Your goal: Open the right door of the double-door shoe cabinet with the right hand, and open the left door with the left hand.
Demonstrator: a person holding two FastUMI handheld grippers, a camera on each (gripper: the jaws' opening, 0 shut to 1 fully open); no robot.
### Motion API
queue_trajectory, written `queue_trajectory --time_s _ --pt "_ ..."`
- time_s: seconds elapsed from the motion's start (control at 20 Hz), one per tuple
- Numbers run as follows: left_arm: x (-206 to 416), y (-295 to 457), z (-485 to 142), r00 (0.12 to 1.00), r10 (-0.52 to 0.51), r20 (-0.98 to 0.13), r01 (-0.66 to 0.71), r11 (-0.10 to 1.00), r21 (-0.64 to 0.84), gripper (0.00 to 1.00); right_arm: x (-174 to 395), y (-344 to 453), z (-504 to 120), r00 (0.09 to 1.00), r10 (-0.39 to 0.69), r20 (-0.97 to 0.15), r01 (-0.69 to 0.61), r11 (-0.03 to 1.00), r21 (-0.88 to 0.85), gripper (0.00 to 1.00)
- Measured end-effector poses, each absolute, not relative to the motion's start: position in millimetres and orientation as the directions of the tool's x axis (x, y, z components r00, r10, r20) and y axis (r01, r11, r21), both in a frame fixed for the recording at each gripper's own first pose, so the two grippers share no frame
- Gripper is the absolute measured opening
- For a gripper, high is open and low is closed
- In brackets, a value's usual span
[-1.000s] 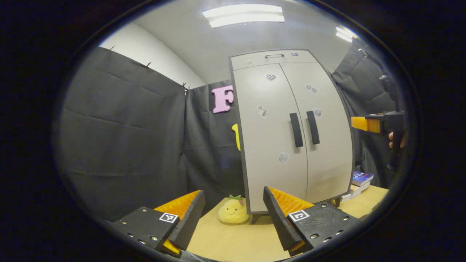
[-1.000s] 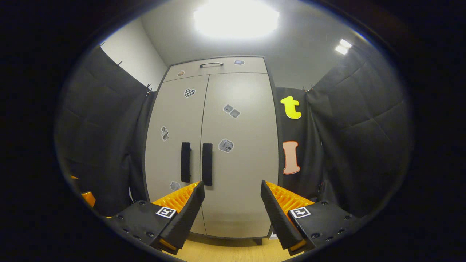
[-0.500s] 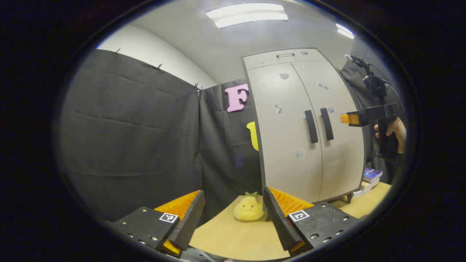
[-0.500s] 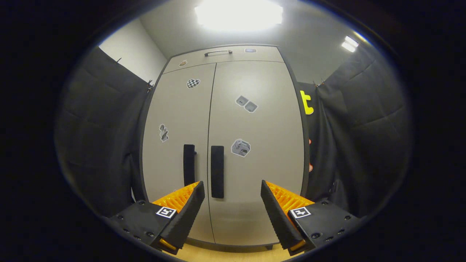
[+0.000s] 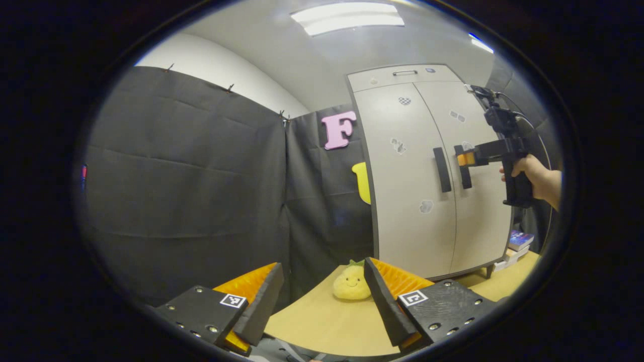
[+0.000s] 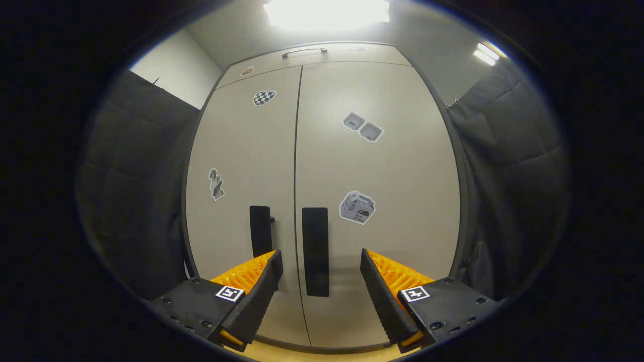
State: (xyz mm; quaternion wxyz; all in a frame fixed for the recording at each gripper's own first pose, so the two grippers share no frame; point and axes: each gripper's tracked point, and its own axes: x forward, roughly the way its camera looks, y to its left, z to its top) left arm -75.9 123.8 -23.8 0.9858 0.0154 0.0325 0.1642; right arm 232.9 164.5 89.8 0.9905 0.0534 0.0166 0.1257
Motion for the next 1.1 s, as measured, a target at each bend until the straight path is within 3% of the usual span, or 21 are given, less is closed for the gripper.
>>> queue_trajectory --time_s 0.2,0.4,0.45,0.5,0.6,0.65,0.7,0.8,0.9,1.0,1.1 --pt "-83.4 133.0 -25.9 0.935 0.348 -0.068 -0.346 0.937 0.042 0.94 254.6 173.3 82.6 0.966 0.250 -0.068 -0.242 0.964 0.109 0.97" --pt "-88.1 139.1 -27.4 0.930 0.361 -0.075 -0.358 0.933 0.045 0.95 270.7 178.1 83.9 0.964 0.251 -0.093 -0.240 0.964 0.113 0.89" --pt "-89.2 139.7 -28.3 0.929 0.362 -0.075 -0.360 0.932 0.045 0.95 273.5 179.3 79.0 0.964 0.247 -0.100 -0.236 0.965 0.114 0.84" --pt "-88.8 140.4 -28.0 0.929 0.363 -0.075 -0.360 0.932 0.045 0.95 276.0 180.4 76.6 0.962 0.247 -0.114 -0.234 0.965 0.114 0.70" --pt "-89.5 139.8 -28.7 0.929 0.362 -0.077 -0.360 0.932 0.042 0.95 279.4 183.5 69.3 0.956 0.252 -0.148 -0.237 0.965 0.114 0.64" --pt "-89.4 140.5 -29.7 0.929 0.362 -0.079 -0.360 0.932 0.040 0.95 281.8 182.0 66.5 0.957 0.240 -0.160 -0.225 0.969 0.105 0.57" --pt "-89.3 141.0 -29.2 0.929 0.361 -0.081 -0.359 0.932 0.038 0.95 283.6 182.5 63.8 0.958 0.238 -0.163 -0.223 0.969 0.106 0.64" --pt "-90.7 141.1 -29.1 0.929 0.361 -0.082 -0.359 0.933 0.037 0.95 283.5 184.1 59.9 0.956 0.235 -0.175 -0.219 0.970 0.104 0.39" --pt "-90.3 142.3 -29.5 0.929 0.361 -0.082 -0.359 0.933 0.038 0.95 280.8 183.7 62.9 0.959 0.227 -0.172 -0.210 0.972 0.109 0.32" --pt "-91.7 144.0 -28.5 0.929 0.363 -0.077 -0.361 0.932 0.037 0.95 281.6 183.2 63.4 0.957 0.229 -0.177 -0.208 0.970 0.130 0.14" --pt "-95.3 145.5 -26.0 0.930 0.361 -0.070 -0.359 0.933 0.032 0.95 280.3 183.0 62.6 0.952 0.240 -0.192 -0.217 0.967 0.131 0.13"
